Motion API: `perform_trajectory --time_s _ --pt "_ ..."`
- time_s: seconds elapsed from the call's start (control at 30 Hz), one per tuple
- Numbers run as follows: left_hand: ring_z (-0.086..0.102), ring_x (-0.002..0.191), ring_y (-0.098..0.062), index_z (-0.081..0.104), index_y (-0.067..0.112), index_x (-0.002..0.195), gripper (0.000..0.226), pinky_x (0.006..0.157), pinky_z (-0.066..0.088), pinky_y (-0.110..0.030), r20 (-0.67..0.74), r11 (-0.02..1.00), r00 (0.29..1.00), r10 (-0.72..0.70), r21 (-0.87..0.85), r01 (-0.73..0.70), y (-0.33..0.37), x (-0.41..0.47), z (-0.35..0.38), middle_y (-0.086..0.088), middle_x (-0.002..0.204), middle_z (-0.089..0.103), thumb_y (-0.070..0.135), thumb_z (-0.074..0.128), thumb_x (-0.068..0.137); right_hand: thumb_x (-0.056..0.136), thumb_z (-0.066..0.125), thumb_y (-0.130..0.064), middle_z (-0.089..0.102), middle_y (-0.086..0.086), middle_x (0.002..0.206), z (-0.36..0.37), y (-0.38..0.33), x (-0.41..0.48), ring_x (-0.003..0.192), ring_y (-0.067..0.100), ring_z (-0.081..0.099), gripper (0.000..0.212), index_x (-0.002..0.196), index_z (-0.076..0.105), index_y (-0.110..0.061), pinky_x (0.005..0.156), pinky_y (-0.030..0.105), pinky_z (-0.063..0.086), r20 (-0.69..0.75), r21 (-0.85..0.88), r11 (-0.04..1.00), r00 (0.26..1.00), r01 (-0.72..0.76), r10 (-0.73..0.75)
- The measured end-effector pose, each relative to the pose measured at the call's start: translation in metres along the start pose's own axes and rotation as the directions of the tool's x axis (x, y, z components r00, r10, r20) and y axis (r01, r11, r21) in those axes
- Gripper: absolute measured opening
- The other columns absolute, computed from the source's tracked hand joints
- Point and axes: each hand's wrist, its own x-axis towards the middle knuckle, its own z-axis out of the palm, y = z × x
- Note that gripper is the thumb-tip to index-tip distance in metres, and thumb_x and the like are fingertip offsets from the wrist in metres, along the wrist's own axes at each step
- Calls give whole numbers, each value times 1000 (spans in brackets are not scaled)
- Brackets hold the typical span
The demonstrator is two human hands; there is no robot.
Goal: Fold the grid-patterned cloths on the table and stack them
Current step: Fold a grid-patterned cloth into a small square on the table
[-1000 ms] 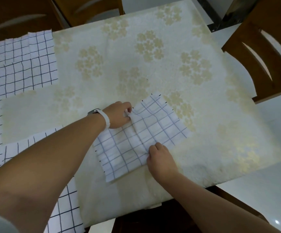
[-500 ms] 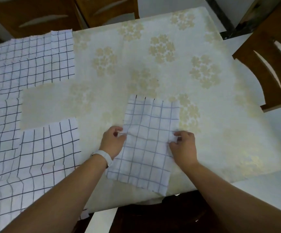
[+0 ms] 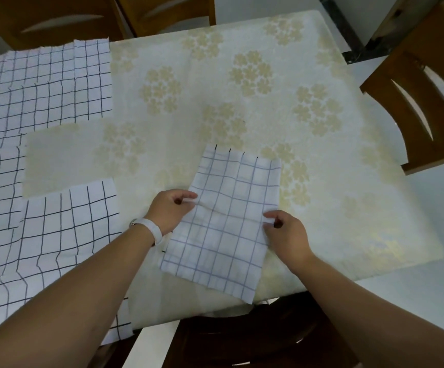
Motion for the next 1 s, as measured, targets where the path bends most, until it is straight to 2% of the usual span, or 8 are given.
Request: perform_trajectory --time_s 0.1,0.3,0.43,0.53,0.63,0.8,0.93,1.0 --pt "46 45 0 73 23 96 13 48 43 -15 -25 1000 1000 1 2 -1 2 -2 2 6 74 62 14 69 87 89 63 -10 50 -5 67 -3 -2 4 58 9 50 23 109 69 -19 60 20 41 10 -18 1000 1000 19 -19" --pt "45 52 -6 73 27 92 14 54 42 -15 -93 1000 996 13 -7 -14 -5 -8 0 6 67 51 14 68 87 90 64 -10 60 -8 76 -13 -3 8 67 5 56 19 105 71 -17 70 23 43 -45 9 999 998 41 -41" --pt "48 58 -6 71 27 99 19 63 42 -18 -50 1000 999 19 -1 -19 -10 -16 -3 6 73 52 12 66 89 91 63 -11 60 -6 87 -17 -6 6 79 9 56 28 119 67 -15 75 16 39 6 -91 992 996 86 -85" --pt "52 70 -4 69 24 110 26 72 41 -13 30 986 994 106 127 -109 -12 -22 -7 11 81 55 12 68 87 91 63 -11 55 -6 102 -20 -8 2 91 7 50 34 125 63 -14 75 3 30 60 -220 956 981 193 -185" --pt "54 80 -2 70 18 111 23 76 39 -8 29 928 977 210 310 -209 -12 -25 -9 10 89 58 16 67 89 92 63 -8 53 -5 94 -22 -9 0 82 10 50 28 119 66 -7 71 7 31 79 -335 886 946 321 -313" --pt "50 90 -16 72 14 91 6 80 39 -25 62 748 899 434 532 -397 -9 -28 -13 4 91 55 17 68 87 82 70 0 60 8 89 -28 -9 2 78 27 59 7 88 70 -3 59 31 49 59 -483 681 797 550 -601" --pt "52 99 -21 68 7 87 6 86 40 -30 120 571 788 603 625 -532 -5 -36 -21 -8 104 65 11 63 87 90 54 -9 65 12 98 -39 -20 3 93 26 57 15 90 66 -1 79 33 50 168 -493 524 667 694 -726" --pt "57 86 -24 65 7 85 21 76 39 -25 153 557 775 613 612 -561 -1 -42 -26 -8 91 66 19 49 91 92 49 -11 65 11 93 -46 -30 0 89 26 57 19 92 65 -1 79 26 45 181 -450 545 670 708 -720"
